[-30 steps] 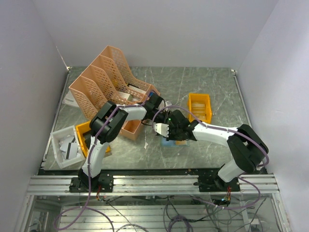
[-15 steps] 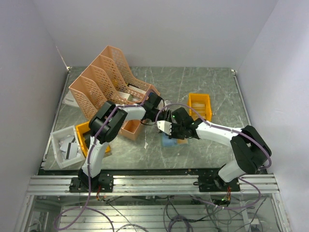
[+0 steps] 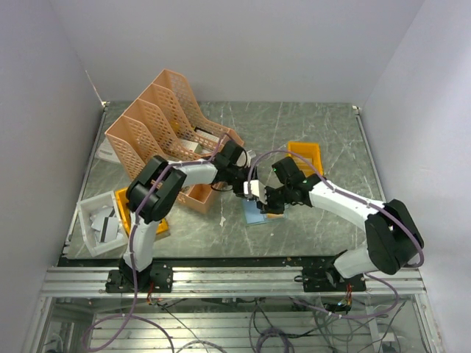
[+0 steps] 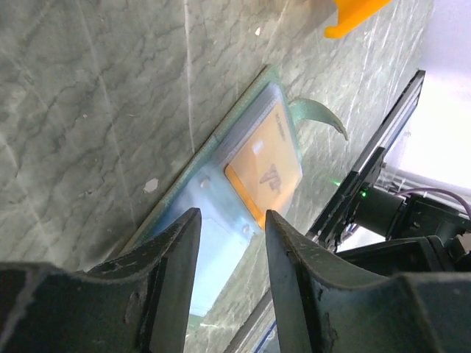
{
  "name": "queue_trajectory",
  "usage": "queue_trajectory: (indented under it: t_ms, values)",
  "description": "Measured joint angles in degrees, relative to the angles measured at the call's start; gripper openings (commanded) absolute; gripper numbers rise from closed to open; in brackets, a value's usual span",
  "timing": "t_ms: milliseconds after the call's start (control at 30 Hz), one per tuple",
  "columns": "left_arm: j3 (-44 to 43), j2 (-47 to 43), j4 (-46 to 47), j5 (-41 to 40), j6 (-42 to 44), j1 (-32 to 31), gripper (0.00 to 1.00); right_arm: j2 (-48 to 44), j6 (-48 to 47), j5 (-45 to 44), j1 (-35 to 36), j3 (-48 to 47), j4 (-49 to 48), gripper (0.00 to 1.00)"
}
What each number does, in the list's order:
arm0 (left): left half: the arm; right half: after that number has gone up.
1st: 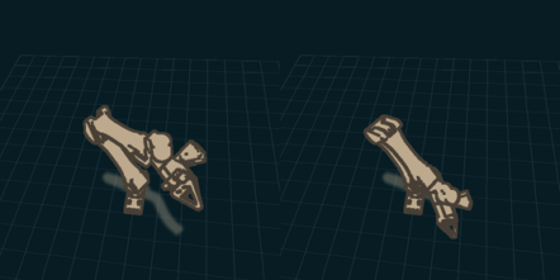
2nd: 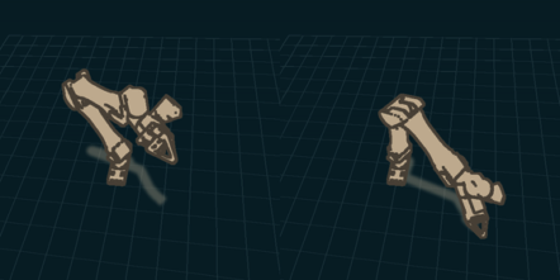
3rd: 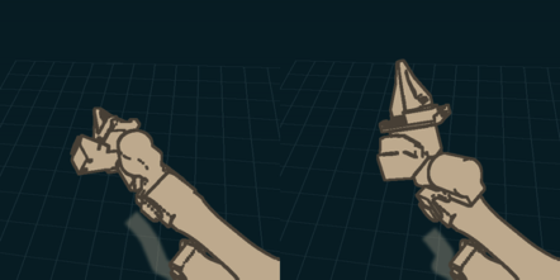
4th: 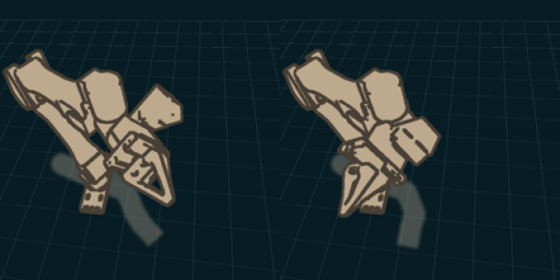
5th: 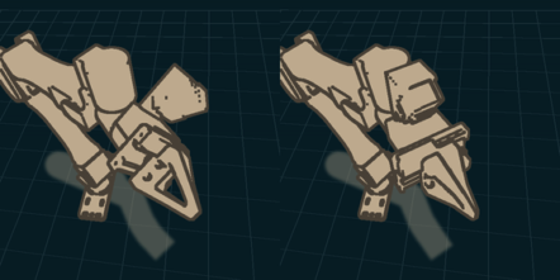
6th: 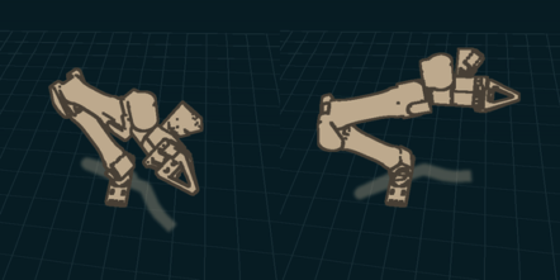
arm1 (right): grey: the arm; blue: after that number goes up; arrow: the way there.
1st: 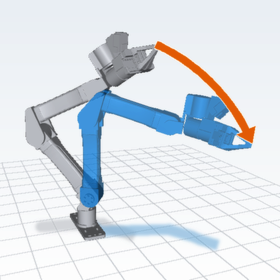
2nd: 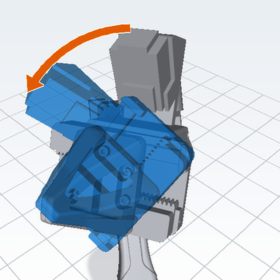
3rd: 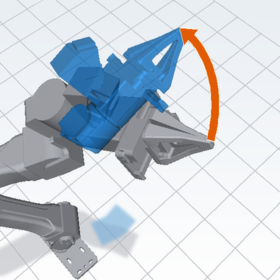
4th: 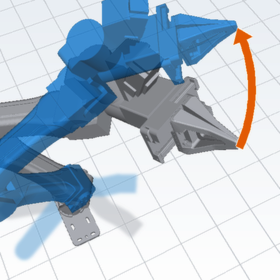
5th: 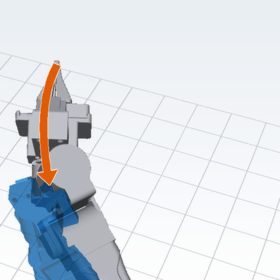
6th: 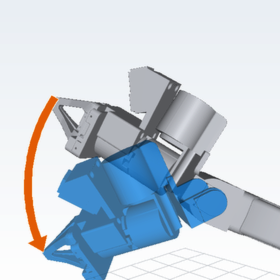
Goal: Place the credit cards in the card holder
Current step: Insert the credit card into the card holder, then move the storage box to the center of the board.
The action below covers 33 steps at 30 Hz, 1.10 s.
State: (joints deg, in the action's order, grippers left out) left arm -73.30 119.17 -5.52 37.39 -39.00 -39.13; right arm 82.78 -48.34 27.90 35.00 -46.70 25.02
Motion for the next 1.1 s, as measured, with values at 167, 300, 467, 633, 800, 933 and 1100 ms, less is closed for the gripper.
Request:
queue_trajectory:
  t_ms: [167,300,467,633,800,933,1100]
  values:
    - [1.97,-4.63,1.22,-2.08,-0.04,0.09,0.52,-1.75,-4.33,11.47,-4.07,-2.05,6.36,0.20]
    - [3.67,-9.99,3.34,-3.54,0.00,0.09,0.52,-2.84,-8.26,17.84,-6.05,-3.39,11.28,0.21]
    - [8.33,-20.04,6.40,-7.41,1.22,0.11,0.51,-3.63,-11.91,22.93,-9.07,-4.70,16.04,0.21]
    - [15.06,-31.01,8.48,-13.11,3.32,0.11,0.50,-5.35,-13.14,25.57,-11.74,-5.01,17.97,0.21]
    - [20.76,-40.89,8.66,-19.15,4.98,0.17,0.50,-5.81,-11.54,24.09,-12.66,-4.90,16.46,0.21]
    - [23.28,-47.98,8.09,-23.43,5.90,0.20,0.50,-5.79,-10.34,19.28,-12.79,-2.80,12.83,0.18]
    - [25.22,-55.21,6.51,-27.26,6.62,0.20,0.50,-4.35,-11.37,13.73,-12.81,0.11,11.13,0.06]
